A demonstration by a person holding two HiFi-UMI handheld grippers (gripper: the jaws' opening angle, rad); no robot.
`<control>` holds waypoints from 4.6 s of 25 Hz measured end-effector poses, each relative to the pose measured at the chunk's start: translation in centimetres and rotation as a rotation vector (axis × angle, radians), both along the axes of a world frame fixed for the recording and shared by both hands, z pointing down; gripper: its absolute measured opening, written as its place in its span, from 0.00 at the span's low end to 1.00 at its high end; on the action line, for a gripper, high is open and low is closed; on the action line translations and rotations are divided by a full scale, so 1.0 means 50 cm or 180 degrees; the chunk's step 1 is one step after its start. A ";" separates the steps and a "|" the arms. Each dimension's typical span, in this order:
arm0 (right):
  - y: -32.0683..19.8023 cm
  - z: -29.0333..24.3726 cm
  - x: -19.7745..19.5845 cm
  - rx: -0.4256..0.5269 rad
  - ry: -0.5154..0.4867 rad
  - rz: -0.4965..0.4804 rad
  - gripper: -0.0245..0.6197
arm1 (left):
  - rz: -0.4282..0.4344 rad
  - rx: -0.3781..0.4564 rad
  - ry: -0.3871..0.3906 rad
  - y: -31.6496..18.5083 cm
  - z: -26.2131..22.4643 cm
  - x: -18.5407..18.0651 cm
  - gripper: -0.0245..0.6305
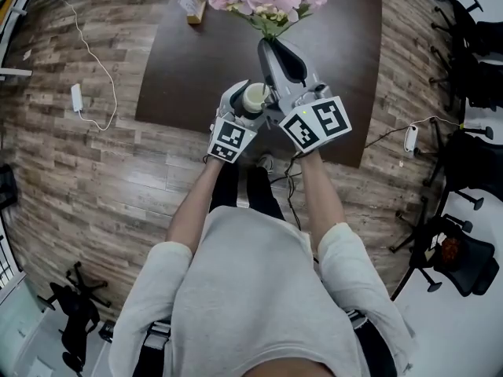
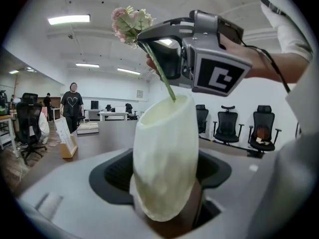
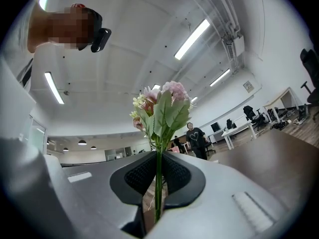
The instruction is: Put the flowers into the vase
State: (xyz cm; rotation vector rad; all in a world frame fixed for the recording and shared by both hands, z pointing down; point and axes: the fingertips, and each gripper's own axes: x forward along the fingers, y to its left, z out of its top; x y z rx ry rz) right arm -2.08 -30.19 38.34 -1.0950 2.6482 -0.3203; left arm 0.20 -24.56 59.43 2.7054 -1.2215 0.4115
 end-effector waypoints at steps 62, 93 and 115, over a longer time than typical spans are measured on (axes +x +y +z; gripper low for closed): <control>0.171 0.342 0.039 -0.0916 0.1338 0.0075 0.43 | -0.0160 0.0112 -0.0023 0.004 0.010 -0.004 0.58; 0.208 0.344 0.064 -0.0925 0.1309 0.0226 0.30 | -0.0467 -0.0044 0.0104 0.117 -0.003 -0.062 0.31; 0.371 0.324 0.171 -0.0845 0.1311 0.0177 0.04 | -0.0441 -0.0009 0.0129 0.231 -0.075 0.010 0.05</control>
